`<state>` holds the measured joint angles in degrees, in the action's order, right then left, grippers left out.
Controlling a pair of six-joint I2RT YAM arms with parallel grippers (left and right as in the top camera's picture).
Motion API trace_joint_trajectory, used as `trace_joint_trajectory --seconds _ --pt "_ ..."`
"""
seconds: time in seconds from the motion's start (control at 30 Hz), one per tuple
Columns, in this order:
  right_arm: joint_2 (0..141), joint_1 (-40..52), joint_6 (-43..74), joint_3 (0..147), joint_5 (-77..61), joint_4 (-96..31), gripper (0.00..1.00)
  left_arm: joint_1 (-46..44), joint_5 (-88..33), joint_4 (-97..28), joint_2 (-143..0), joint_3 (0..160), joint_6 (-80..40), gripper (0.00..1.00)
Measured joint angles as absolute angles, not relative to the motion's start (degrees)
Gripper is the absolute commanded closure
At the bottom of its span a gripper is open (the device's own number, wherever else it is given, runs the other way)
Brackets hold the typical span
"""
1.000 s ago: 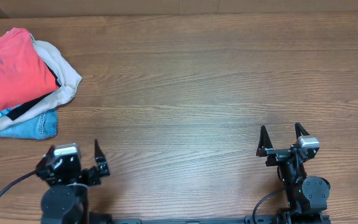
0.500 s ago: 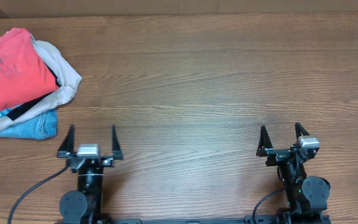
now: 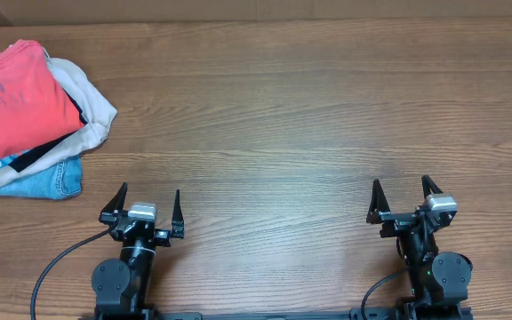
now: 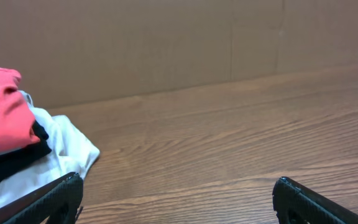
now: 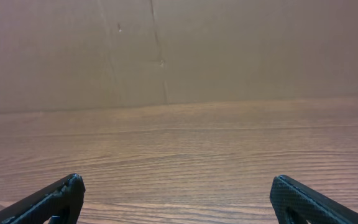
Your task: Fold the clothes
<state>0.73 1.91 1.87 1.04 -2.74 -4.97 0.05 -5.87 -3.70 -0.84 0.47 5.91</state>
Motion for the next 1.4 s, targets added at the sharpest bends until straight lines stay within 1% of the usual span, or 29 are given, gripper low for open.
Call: trace_joint_trajectory --seconds 1.4 --pt "0.73 1.91 1.85 1.04 -2.74 -4.95 0.00 0.05 -6.04 -3.68 -0.84 0.47 4.62 0.00"
